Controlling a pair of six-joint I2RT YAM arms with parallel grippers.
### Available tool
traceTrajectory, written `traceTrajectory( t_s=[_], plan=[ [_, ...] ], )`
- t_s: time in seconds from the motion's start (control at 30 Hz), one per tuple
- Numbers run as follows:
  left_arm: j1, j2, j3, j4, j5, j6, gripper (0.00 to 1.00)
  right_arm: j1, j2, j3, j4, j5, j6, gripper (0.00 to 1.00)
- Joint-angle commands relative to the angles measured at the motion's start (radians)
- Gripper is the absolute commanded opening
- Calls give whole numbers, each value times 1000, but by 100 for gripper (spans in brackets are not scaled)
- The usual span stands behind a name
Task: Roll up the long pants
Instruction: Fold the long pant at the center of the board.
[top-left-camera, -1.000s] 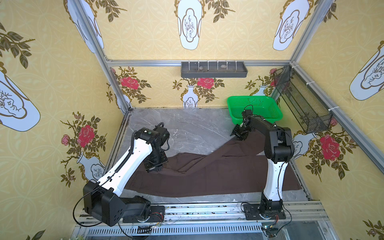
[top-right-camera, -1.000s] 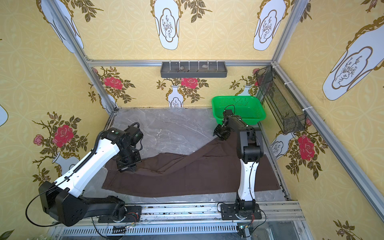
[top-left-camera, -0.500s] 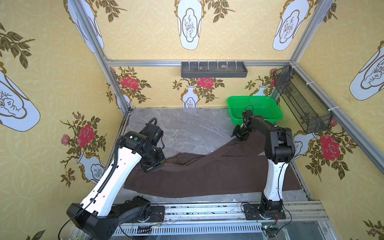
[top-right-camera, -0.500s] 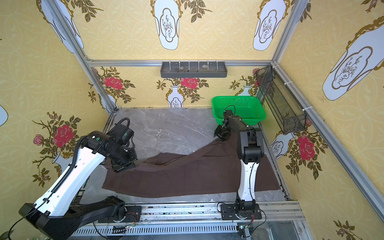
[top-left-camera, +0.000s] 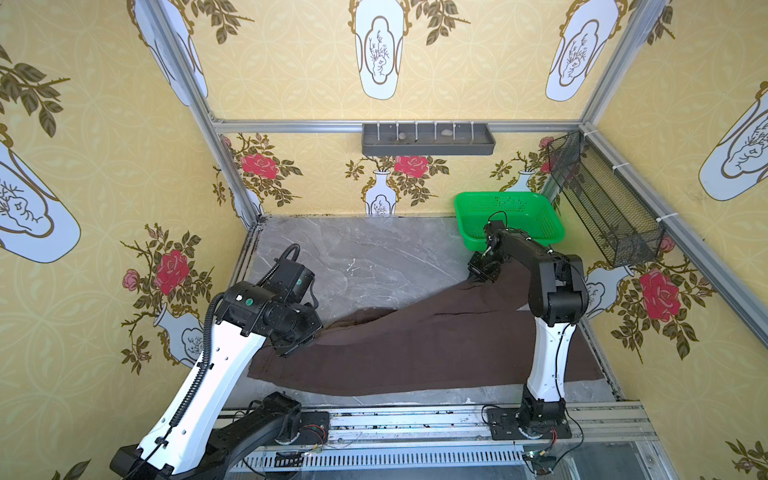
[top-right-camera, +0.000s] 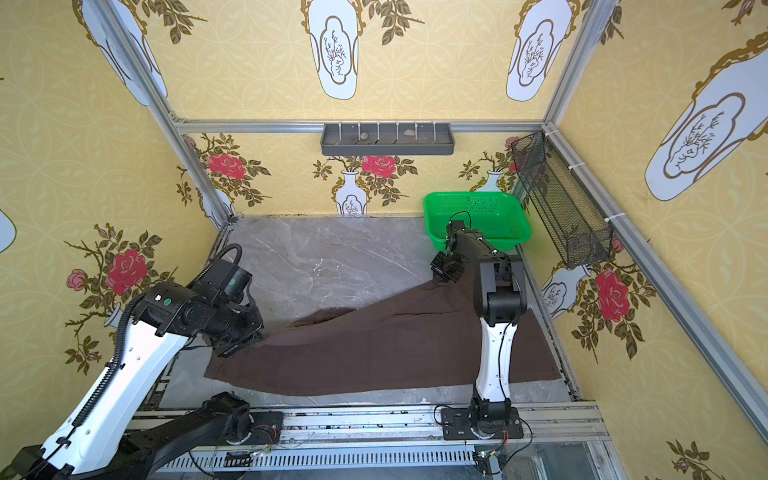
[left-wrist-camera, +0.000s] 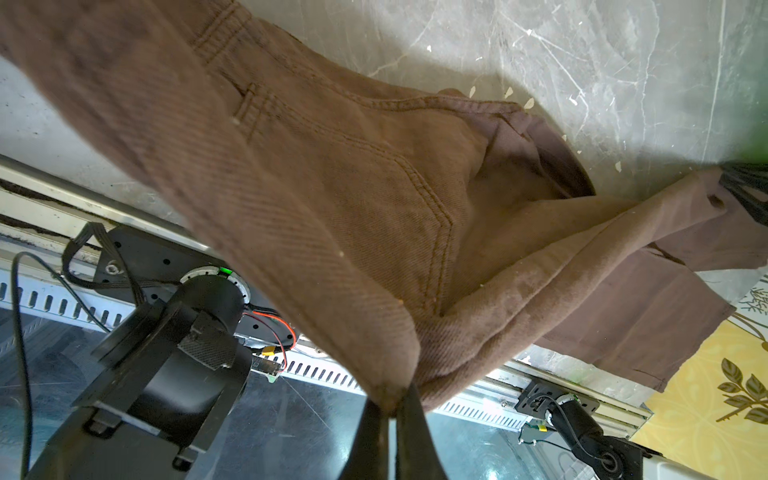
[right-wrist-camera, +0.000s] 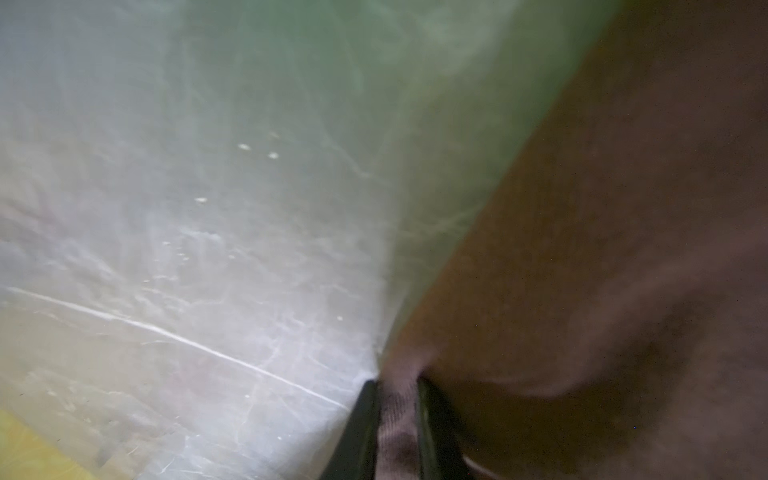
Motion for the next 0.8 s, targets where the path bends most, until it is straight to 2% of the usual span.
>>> traceTrajectory(
  t_s=[0.0,0.13,0.37,0.63,0.73,0.77],
  plan=[
    [2,-11,-7,-239,-22,-23,0,-3,40,-13,-253,262,-13,14],
    [3,-17,-17,-239,-30,-24,0,-3,31,-19,-268,294,-10,0],
    [6,27,-12,-221,-83,-10,0,-5,-27,-50,-243,285,0,0],
    [10,161,48,-158,-142,61,0,-29,-127,45,-290,263,-6,0],
    [21,175,41,-144,-140,83,0,-50,-154,43,-271,208,-33,0],
    [26,176,37,-140,-139,87,0,-59,-166,25,-250,177,-40,8]
  ],
)
